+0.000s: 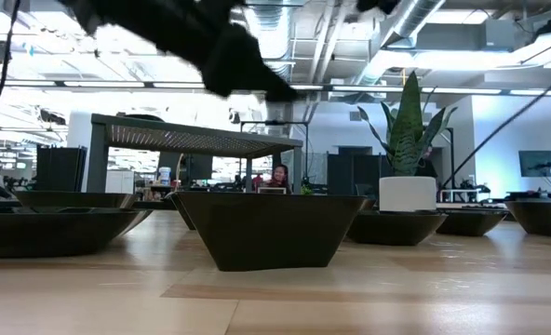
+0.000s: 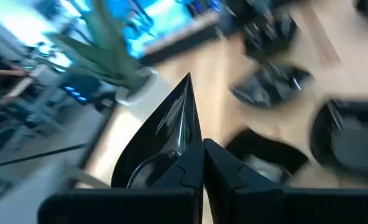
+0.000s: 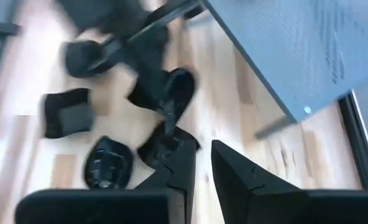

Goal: Pick & Place Mini shaped plates
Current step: Stack the black drop-shaped plate on the black drop-shaped plate on the shelf

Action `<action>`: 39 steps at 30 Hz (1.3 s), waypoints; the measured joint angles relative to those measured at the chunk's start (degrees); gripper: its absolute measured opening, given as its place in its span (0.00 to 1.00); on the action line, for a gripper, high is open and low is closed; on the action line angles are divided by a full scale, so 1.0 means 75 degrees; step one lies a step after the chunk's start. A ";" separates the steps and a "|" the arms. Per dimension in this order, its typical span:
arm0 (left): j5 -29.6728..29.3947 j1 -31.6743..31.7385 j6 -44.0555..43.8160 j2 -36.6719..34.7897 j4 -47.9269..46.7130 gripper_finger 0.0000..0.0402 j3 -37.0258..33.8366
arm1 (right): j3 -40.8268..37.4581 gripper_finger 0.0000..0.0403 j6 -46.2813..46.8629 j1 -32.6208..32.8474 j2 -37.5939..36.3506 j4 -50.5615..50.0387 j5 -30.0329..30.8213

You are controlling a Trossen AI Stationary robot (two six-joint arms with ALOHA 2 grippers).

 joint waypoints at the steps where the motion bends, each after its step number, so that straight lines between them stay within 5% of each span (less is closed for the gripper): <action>1: -0.0181 -0.0053 -0.0001 -0.0254 -0.0028 0.01 0.0000 | -0.0425 0.12 -0.0039 0.0143 -0.0421 0.0303 -0.0001; 7: -0.1383 -0.0222 -0.0184 -0.2305 -0.1241 0.01 0.0015 | -0.4435 0.12 -0.0298 0.0655 -0.2680 0.4563 -0.0076; 12: -0.1947 -0.0095 -0.2781 -0.4092 -0.3608 0.01 0.0012 | -0.6559 0.12 -0.0821 0.0606 -0.3439 0.7314 -0.0064; 20: -0.3382 -0.0015 -0.6886 -0.5250 -0.6584 0.01 0.0009 | -0.6766 0.12 -0.0983 0.0247 -0.3787 0.7436 -0.0059; 39: -0.3490 0.0354 -0.9801 -0.4711 -0.8970 0.01 0.0003 | -0.6768 0.12 -0.0721 -0.0048 -0.3950 0.7409 -0.0059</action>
